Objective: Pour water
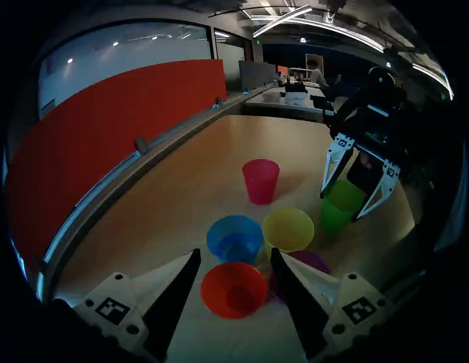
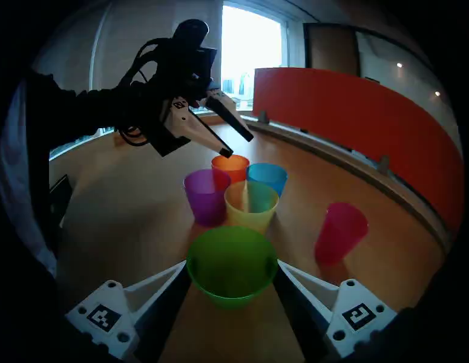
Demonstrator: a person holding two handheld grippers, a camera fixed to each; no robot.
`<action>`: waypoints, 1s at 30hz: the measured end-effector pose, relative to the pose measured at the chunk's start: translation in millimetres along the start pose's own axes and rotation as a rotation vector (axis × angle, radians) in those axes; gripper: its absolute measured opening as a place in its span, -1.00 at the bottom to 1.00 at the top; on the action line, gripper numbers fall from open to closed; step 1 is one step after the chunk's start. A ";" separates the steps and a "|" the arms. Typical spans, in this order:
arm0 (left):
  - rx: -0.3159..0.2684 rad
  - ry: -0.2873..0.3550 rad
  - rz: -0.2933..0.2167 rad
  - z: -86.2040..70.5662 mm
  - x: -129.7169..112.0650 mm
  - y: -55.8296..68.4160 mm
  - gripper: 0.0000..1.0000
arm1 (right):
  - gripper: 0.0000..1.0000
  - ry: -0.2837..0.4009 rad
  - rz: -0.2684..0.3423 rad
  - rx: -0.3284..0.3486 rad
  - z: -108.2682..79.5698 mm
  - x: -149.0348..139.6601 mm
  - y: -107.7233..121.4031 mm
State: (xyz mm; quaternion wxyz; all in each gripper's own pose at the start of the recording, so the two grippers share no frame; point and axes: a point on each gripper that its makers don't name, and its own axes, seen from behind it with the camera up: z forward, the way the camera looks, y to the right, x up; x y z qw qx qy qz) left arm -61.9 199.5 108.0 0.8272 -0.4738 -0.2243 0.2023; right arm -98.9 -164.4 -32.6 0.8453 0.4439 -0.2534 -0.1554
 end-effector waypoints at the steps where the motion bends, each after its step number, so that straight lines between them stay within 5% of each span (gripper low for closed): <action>1: -0.001 -0.003 0.002 0.7 -0.6 0.1 0.71 | 0.83 0.002 0.000 0.000 -0.6 0.9 -0.3; 30: -0.041 -0.110 0.025 37.1 -9.7 1.2 0.71 | 0.83 0.039 0.017 -0.005 -19.3 7.1 -4.0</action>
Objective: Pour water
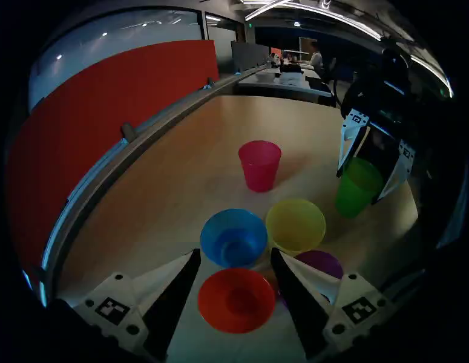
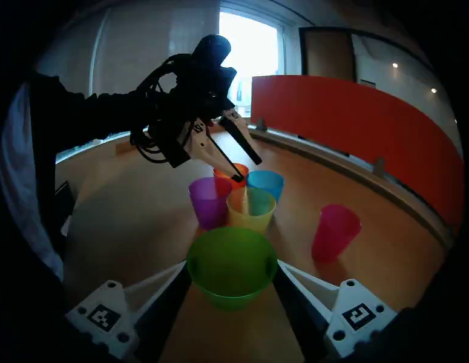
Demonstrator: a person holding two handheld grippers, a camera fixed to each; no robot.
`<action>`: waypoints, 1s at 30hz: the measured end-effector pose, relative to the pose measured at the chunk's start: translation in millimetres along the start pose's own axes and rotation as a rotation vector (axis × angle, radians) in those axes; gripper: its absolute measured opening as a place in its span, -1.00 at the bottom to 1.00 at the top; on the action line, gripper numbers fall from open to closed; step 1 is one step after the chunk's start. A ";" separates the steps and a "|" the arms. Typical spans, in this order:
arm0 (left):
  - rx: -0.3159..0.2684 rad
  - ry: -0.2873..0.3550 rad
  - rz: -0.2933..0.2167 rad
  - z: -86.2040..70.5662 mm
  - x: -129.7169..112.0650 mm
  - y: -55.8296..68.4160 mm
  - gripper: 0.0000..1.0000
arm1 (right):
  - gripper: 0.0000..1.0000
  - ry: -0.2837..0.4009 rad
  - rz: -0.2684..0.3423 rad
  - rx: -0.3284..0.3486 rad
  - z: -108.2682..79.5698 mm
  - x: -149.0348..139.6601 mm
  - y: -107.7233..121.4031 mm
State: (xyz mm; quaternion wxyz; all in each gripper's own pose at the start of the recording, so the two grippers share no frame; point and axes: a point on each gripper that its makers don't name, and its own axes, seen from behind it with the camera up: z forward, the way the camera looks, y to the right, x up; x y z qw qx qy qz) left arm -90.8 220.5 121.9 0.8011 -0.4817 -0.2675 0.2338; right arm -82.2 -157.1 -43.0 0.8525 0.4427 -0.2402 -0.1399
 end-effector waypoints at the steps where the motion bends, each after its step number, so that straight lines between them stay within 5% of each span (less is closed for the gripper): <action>1: -0.001 -0.002 -0.001 1.2 -0.3 -0.1 0.71 | 0.83 0.000 0.000 0.000 -0.2 0.0 -0.1; 30: -0.023 -0.082 -0.024 27.3 -10.3 -1.6 0.71 | 0.83 -0.009 -0.002 0.018 2.9 -2.5 -4.4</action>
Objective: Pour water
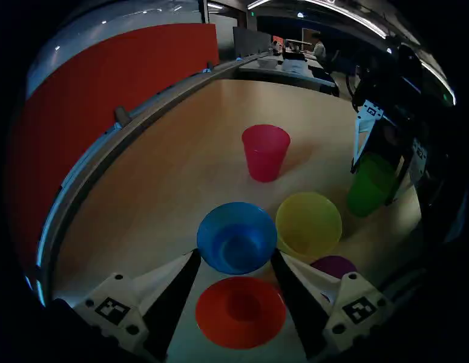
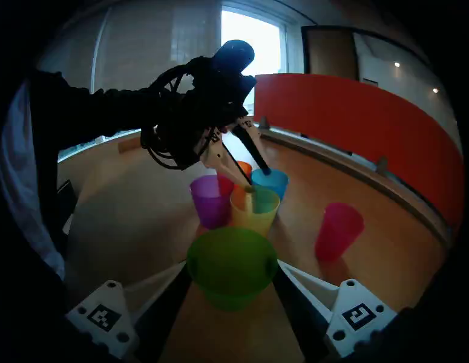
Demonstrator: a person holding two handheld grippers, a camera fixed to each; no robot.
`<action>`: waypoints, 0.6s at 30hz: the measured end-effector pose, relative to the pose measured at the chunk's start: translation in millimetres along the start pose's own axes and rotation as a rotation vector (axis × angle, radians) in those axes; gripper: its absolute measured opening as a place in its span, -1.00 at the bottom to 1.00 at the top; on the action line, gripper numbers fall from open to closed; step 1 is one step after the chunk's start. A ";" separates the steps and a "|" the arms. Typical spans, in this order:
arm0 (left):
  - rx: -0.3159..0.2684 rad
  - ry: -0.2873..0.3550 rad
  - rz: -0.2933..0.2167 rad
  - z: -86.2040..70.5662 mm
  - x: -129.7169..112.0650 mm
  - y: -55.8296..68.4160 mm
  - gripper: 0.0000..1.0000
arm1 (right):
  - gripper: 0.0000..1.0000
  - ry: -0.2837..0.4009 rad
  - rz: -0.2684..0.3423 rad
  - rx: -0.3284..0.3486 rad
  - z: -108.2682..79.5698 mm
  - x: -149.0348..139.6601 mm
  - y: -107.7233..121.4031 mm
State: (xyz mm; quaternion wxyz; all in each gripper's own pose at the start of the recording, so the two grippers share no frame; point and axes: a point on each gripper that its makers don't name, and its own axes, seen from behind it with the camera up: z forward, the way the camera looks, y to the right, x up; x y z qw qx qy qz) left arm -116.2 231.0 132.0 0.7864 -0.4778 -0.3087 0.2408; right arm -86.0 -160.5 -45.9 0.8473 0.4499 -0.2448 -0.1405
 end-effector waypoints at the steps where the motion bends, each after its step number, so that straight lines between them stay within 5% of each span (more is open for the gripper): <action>1: -0.003 -0.001 -0.001 1.1 -0.1 0.1 0.71 | 0.83 -0.001 0.000 0.001 0.3 -0.1 -0.2; 18: -0.033 -0.003 -0.012 17.9 0.9 1.3 0.71 | 0.83 -0.005 0.003 0.005 2.7 -3.2 1.4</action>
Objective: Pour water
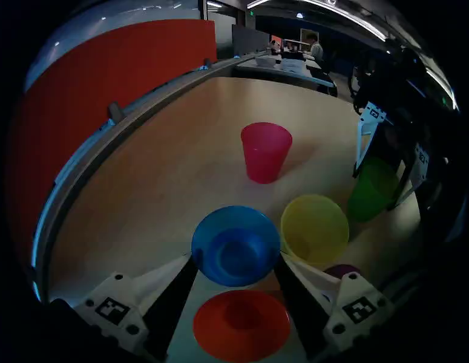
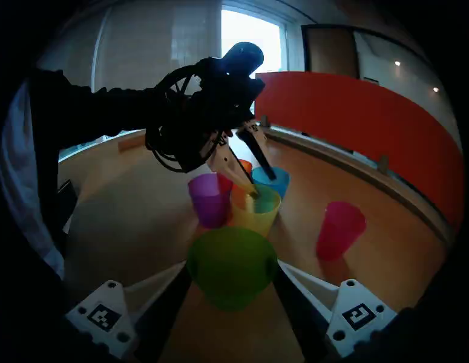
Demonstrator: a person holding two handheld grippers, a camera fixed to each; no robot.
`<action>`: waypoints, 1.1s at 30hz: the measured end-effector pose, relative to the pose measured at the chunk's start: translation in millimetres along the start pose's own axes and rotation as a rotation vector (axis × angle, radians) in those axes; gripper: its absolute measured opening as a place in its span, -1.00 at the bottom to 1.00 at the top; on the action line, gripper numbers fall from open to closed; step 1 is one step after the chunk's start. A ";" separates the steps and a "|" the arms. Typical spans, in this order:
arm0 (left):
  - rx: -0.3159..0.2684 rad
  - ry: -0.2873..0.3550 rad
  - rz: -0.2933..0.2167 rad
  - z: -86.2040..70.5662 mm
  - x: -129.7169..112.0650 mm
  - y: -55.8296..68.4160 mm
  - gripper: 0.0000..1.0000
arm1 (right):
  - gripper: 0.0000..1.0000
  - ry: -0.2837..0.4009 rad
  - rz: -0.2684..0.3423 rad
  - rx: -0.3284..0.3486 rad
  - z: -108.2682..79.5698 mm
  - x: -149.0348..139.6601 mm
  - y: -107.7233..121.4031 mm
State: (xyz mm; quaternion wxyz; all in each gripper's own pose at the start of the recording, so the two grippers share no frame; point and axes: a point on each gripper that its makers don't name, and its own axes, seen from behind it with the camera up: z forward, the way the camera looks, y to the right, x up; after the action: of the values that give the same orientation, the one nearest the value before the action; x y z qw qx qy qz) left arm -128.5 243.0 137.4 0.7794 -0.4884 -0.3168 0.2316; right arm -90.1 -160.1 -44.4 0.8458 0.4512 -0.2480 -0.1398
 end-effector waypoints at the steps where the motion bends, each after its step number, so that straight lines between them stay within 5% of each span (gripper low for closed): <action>1: -0.001 0.001 0.000 0.7 0.0 -0.1 0.71 | 0.83 0.000 0.001 0.000 0.2 -0.1 0.2; 33: 0.013 0.041 -0.032 6.7 4.5 -3.8 0.67 | 0.83 0.006 0.004 -0.005 -1.4 2.5 0.4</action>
State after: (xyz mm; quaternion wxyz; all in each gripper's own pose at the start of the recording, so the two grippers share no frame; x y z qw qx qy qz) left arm -130.0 248.5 144.2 0.7925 -0.4827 -0.3070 0.2113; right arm -87.3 -160.1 -44.0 0.8479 0.4491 -0.2459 -0.1374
